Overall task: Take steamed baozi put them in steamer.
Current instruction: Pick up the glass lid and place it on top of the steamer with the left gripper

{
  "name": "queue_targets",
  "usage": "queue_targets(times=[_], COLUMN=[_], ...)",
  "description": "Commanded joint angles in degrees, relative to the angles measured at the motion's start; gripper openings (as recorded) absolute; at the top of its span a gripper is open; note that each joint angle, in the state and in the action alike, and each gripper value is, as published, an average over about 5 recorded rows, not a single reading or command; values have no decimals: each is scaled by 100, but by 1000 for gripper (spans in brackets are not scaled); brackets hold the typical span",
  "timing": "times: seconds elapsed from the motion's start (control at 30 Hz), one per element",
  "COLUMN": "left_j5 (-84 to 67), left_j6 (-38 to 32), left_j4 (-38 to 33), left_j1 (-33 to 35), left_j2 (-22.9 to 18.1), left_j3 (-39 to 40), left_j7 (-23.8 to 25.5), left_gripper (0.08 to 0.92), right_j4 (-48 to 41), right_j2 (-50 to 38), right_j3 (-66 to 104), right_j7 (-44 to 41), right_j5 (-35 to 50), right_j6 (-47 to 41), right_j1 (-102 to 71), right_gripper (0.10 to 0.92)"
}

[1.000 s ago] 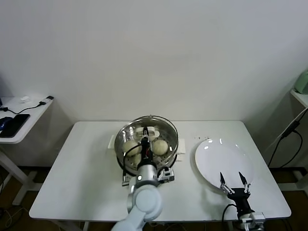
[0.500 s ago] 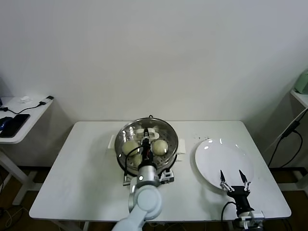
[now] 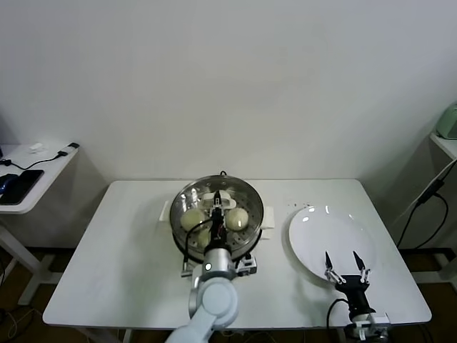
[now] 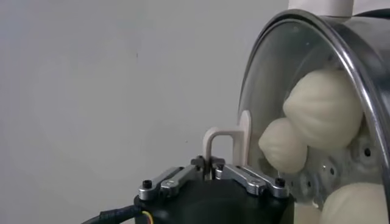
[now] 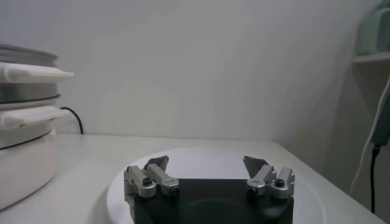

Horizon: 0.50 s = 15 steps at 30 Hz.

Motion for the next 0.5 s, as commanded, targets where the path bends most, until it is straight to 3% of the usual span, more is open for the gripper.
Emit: queue_targets(times=[0.03,0.23,0.5], left_j5=[-322,-965,-2769], left_j6=[16,-24,-827], left_j4=[-484,-1250,-2035], left_j1=[39,273,933], left_j2=[142,421,594], left_j3=[61,64,-381], left_j7=[80,89,-647], left_gripper=[197,370,604], right_j4=[53,58,-7], right_j2=[-37,-61,-77], right_j3=[-6,-38,-258], right_j7=[-14,-21,-15], right_j5=[-25,-29,51], right_j6=[-11,-57,-175], right_j1=[-7,25,136], right_gripper=[823,823,823])
